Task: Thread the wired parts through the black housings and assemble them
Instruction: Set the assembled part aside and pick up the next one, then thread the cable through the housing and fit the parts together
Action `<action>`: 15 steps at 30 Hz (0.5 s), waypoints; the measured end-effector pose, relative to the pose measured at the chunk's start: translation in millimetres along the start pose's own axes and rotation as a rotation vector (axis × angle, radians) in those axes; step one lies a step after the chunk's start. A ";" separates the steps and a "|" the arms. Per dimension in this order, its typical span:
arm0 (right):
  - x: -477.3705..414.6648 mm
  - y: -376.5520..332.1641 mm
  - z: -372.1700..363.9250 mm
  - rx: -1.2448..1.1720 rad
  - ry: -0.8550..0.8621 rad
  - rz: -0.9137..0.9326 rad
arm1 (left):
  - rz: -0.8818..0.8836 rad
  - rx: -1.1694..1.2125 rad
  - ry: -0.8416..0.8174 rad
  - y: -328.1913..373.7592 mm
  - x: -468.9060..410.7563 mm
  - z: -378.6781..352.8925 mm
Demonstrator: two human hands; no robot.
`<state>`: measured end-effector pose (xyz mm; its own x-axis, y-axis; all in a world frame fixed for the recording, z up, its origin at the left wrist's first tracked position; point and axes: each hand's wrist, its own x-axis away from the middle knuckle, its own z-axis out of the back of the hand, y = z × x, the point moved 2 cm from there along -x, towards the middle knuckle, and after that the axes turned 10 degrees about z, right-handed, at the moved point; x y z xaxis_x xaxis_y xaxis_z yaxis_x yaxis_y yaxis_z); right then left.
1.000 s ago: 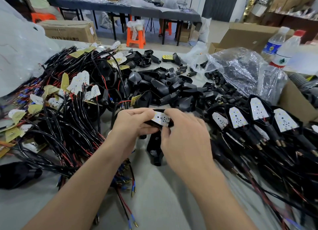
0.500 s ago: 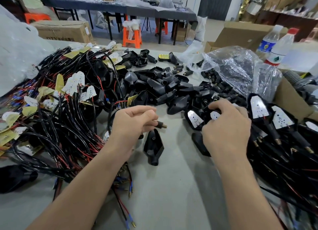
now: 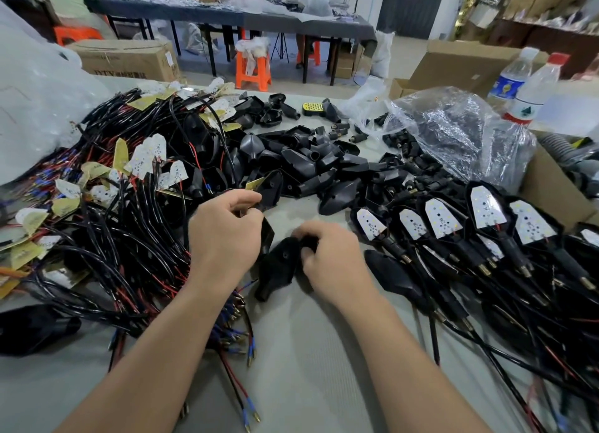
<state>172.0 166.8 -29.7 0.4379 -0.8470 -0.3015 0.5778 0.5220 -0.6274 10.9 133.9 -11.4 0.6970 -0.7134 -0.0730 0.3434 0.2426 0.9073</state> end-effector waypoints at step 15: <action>-42.6 10.9 20.5 0.477 -0.076 -0.119 | -0.260 -0.198 -0.182 -2.9 -5.2 1.9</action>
<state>173.8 210.7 -9.0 0.3885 -0.9029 -0.1840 0.8697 0.4253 -0.2504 5.1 135.7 -12.9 0.4532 -0.8687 -0.1999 0.6218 0.1474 0.7691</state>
